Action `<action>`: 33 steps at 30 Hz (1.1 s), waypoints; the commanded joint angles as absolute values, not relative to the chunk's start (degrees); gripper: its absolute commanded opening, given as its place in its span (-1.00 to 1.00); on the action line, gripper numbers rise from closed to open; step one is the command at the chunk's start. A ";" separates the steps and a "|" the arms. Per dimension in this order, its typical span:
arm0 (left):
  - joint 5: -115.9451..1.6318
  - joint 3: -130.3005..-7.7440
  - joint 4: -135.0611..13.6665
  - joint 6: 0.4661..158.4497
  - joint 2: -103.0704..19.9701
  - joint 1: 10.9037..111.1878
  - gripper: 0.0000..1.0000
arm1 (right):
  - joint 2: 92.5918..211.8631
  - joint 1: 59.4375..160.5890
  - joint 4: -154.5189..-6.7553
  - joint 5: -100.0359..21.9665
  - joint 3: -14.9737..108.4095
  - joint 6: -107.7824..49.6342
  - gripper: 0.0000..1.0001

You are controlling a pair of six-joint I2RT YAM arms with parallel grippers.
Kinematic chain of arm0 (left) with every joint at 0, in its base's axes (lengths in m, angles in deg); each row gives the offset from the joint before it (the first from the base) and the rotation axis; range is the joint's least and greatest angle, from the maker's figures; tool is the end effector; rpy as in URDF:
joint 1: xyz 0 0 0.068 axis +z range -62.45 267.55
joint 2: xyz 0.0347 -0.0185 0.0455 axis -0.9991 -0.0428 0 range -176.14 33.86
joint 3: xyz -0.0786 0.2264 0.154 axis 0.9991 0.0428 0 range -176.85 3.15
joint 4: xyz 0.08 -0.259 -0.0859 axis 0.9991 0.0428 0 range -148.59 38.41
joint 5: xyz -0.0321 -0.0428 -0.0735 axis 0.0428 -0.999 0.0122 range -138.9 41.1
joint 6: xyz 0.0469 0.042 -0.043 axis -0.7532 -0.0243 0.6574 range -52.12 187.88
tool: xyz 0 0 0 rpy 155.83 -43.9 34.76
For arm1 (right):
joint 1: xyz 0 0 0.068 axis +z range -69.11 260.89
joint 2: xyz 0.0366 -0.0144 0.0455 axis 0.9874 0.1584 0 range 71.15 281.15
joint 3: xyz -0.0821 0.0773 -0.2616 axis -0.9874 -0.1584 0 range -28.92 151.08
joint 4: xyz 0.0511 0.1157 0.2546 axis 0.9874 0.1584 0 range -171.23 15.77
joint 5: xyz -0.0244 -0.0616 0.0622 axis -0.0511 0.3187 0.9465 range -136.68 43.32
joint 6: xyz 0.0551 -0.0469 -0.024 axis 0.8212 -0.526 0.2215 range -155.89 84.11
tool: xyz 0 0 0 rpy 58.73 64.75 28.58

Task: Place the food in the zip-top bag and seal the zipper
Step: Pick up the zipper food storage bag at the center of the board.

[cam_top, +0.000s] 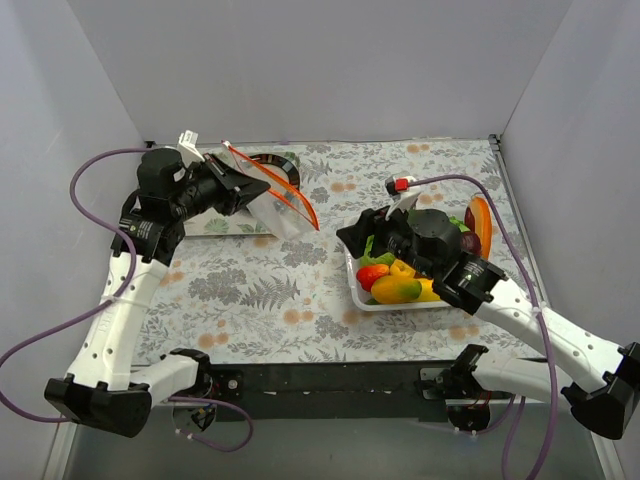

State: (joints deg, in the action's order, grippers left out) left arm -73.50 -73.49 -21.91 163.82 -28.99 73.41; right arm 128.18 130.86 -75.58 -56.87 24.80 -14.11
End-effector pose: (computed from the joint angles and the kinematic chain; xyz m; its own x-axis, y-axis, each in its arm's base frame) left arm 0.2487 -0.0905 0.4303 -0.5517 -0.7936 0.2565 -0.4367 0.0129 -0.8995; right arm 0.1874 0.2053 0.3683 -0.3310 0.1736 -0.9275 -0.5582 0.7564 0.3408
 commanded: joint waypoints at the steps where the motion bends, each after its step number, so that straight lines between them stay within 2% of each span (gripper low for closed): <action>1: -85.80 -70.17 -37.81 174.65 -28.20 75.24 -1.00 | 128.09 129.32 -84.84 -53.63 23.99 -13.48 0.44; 3: -87.82 -69.37 -41.09 176.41 -28.19 75.77 -1.00 | 128.89 126.79 -84.84 -51.61 24.26 -11.64 0.45; 8: -94.32 -67.87 -51.46 178.18 -28.90 75.86 -1.00 | 128.80 115.36 -88.95 -36.33 22.42 -3.73 0.47; 10: -96.52 -67.34 -57.07 179.93 -29.77 75.86 -1.00 | 128.54 110.52 -90.54 -31.24 21.45 0.47 0.54; 14: -104.50 -63.84 -71.74 186.87 -32.58 75.94 -1.00 | 130.20 105.24 -97.02 -22.79 20.48 9.88 0.61; 17: -106.11 -62.42 -83.71 192.76 -34.69 75.86 -1.00 | 132.14 102.34 -102.48 -17.16 18.11 19.88 0.66; 19: -106.72 -64.00 -87.15 193.21 -35.92 75.86 -1.00 | 132.41 101.19 -106.19 -15.92 16.79 23.34 0.73; 25: -108.31 -66.99 -96.46 197.59 -39.97 75.86 -1.00 | 129.60 100.05 -99.34 -21.09 16.79 23.88 0.97; 33: -107.87 -66.11 -104.12 204.02 -42.34 75.77 -1.00 | 135.04 99.69 -109.00 -19.87 15.73 31.33 0.97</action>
State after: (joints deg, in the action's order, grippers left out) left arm -106.98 -64.69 -97.88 182.57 -42.37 75.49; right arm 132.40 100.00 -101.81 -20.74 16.16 25.96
